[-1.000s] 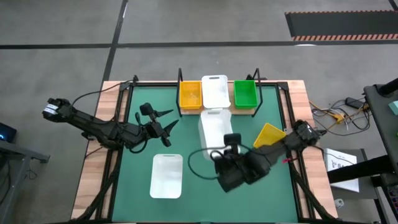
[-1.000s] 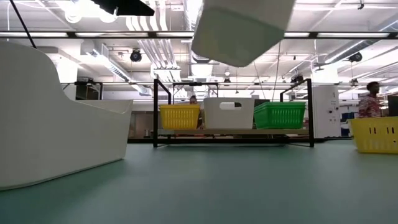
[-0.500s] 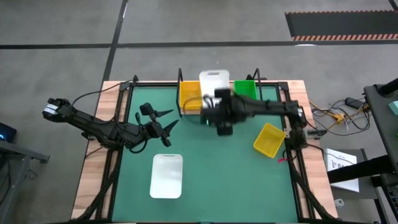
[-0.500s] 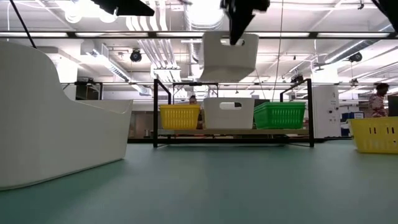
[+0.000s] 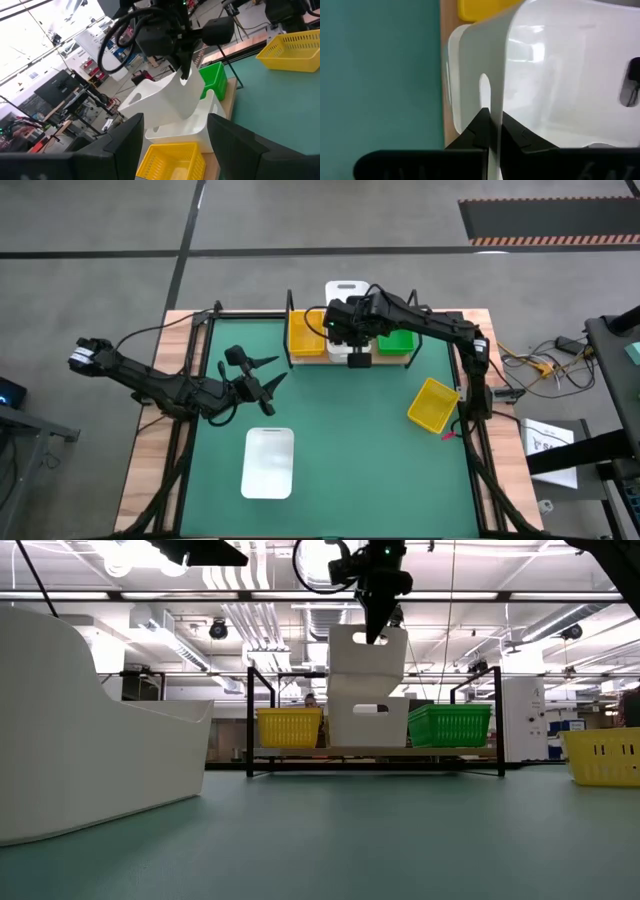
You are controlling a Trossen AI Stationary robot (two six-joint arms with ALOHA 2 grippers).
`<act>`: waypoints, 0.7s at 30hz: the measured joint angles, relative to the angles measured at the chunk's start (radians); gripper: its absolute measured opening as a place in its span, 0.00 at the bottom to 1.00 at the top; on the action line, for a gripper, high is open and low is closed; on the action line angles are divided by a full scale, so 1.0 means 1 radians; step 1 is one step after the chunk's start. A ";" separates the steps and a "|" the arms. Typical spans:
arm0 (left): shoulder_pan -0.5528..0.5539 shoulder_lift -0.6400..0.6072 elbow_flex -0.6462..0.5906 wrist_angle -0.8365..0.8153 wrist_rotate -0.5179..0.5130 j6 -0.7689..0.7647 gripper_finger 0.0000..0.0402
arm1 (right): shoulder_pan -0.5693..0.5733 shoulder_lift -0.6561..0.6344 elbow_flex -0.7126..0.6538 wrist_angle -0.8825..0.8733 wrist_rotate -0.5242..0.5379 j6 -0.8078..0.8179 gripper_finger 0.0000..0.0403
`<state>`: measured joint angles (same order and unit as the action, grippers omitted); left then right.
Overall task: Stack baskets on shelf by color
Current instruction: Stack the right white bin on top of the white bin on the shelf
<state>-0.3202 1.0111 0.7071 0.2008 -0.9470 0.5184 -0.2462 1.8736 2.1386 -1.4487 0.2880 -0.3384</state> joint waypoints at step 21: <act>0.000 0.000 0.000 0.000 0.000 0.012 0.51 | -0.010 0.000 -0.094 0.079 0.000 -0.012 0.02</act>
<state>-0.3202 1.0111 0.7071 0.2008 -0.9470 0.5308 -0.2562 1.8740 2.0441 -1.3693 0.2882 -0.3504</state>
